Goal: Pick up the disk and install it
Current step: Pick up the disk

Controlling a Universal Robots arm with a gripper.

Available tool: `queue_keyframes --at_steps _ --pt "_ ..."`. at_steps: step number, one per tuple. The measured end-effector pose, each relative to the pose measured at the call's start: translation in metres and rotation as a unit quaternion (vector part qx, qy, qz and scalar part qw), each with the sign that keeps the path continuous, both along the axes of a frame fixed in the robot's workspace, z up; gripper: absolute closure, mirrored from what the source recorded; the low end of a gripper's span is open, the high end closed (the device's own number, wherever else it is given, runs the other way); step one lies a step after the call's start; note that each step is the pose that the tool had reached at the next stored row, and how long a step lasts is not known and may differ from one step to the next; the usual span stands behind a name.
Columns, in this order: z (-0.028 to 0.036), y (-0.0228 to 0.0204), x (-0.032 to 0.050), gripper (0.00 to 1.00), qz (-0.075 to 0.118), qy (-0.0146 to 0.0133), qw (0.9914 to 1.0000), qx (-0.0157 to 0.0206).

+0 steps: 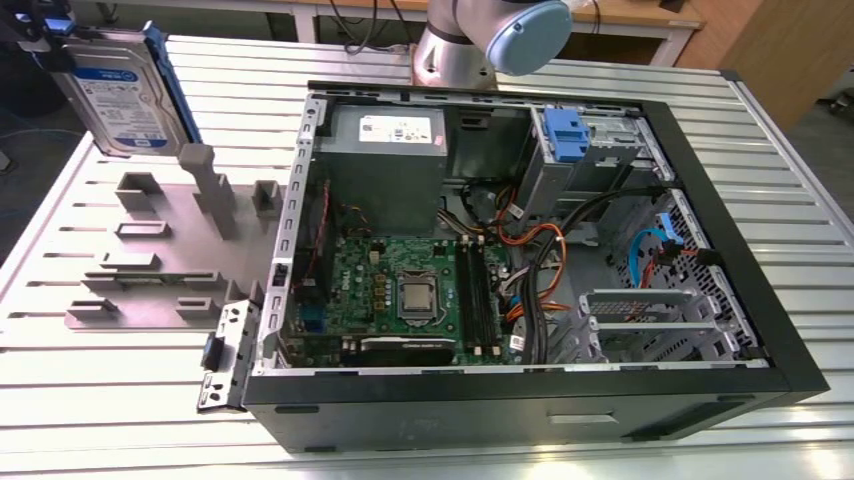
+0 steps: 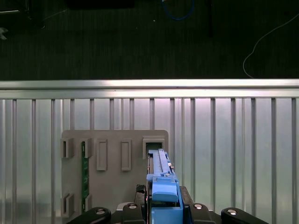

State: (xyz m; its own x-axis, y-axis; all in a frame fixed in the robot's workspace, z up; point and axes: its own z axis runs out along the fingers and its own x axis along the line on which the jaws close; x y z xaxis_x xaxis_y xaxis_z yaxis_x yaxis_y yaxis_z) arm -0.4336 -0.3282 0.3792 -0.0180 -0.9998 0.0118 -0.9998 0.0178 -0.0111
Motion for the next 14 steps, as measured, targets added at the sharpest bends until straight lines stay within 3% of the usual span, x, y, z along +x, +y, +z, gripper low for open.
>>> queue_keyframes --at_steps 14 --pt "0.0032 0.0000 0.0000 0.64 0.000 -0.0001 1.00000 0.0000"
